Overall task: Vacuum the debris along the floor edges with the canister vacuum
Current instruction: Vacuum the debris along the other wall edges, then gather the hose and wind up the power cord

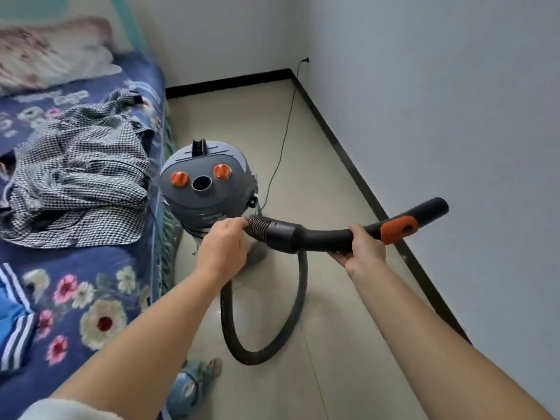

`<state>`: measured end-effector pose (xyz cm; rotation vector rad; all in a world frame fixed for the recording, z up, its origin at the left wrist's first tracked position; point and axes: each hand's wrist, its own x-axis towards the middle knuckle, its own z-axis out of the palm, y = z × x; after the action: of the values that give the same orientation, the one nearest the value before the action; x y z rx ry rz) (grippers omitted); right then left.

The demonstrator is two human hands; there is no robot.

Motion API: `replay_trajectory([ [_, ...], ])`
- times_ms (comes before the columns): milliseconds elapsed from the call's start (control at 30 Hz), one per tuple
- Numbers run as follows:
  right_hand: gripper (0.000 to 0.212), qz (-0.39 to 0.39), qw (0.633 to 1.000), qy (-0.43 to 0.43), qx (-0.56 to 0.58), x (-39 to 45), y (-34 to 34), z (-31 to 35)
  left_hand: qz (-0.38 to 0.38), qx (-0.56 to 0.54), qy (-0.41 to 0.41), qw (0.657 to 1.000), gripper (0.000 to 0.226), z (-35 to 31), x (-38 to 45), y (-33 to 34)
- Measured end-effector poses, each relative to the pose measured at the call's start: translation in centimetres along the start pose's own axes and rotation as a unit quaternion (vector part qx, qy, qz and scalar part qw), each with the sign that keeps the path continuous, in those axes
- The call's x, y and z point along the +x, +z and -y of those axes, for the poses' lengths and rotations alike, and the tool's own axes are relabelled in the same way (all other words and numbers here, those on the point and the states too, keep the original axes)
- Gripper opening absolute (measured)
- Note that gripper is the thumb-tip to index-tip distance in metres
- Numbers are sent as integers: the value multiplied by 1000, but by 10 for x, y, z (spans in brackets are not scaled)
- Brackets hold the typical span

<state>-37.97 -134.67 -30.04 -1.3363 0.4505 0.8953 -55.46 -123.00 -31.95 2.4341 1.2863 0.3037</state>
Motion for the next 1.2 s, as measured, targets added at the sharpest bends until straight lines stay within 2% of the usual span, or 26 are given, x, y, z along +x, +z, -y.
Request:
replay_trajectory([
  [67, 43, 9, 999, -11, -41, 10, 43, -6, -26, 10, -68, 997, 35, 39, 14, -13],
  [133, 46, 15, 995, -23, -92, 22, 83, -13, -22, 32, -119, 992, 37, 73, 31, -18],
  [267, 43, 32, 982, -44, -183, 58, 164, -28, -27, 38, -202, 978, 30, 120, 78, -23],
  [400, 37, 77, 968, -45, -234, 100, 246, -45, -15, 64, -248, 967, 24, 162, 136, -16],
  [500, 48, 75, 959, -58, -266, 135, 296, -61, -12, 58, -275, 960, 25, 194, 178, -2],
  [700, 49, 20, 958, -55, -280, 180, 346, -75, 13, 34, -276, 961, 35, 240, 236, 23],
  [833, 47, 1, 952, -79, -295, 192, 368, -87, 17, 39, -238, 970, 34, 261, 269, 29],
  [933, 47, -25, 949, -86, -302, 195, 379, -93, 26, 32, -204, 978, 36, 267, 278, 33],
  [1200, 44, -67, 929, -100, -350, 194, 388, -96, 65, 43, -212, 974, 32, 270, 298, 33],
])
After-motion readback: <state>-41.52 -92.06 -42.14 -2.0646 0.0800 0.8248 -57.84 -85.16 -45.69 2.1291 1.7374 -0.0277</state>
